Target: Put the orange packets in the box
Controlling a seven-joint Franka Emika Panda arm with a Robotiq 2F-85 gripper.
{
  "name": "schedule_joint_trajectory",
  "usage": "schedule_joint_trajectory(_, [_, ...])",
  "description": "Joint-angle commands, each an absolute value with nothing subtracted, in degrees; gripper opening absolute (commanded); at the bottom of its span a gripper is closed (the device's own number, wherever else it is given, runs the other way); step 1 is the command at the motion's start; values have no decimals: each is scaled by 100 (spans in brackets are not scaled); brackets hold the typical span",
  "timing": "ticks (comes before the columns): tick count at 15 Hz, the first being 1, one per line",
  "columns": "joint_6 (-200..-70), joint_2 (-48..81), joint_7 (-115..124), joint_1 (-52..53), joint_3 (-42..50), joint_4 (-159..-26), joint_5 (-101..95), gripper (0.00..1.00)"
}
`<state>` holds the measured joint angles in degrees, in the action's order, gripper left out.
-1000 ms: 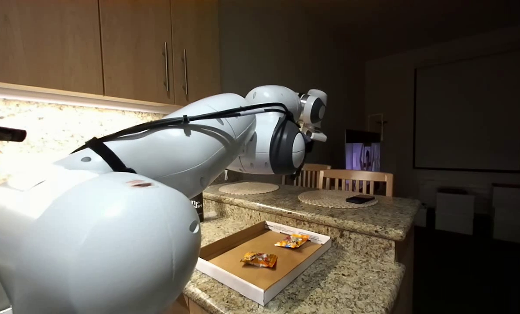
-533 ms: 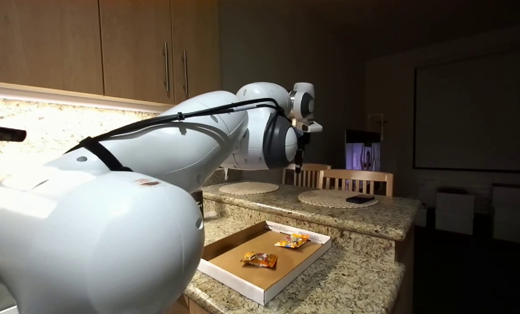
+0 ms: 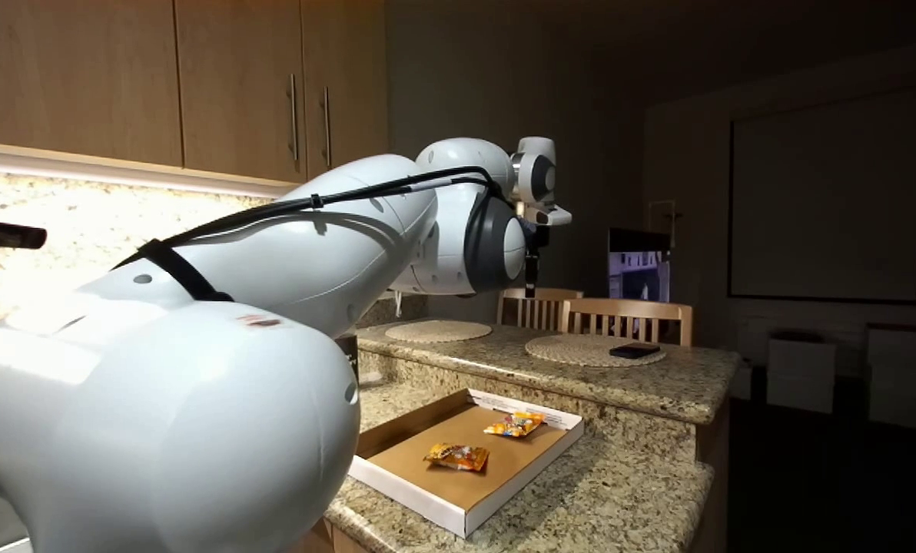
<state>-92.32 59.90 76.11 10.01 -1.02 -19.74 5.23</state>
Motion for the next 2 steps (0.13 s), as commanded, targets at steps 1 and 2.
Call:
schedule_joint_trajectory(1, [-9232,5990,7611,1001,-102,-1974,523,100])
schedule_joint_trajectory(2, [-9232,5990,7611,1002,-102,-1974,523,100])
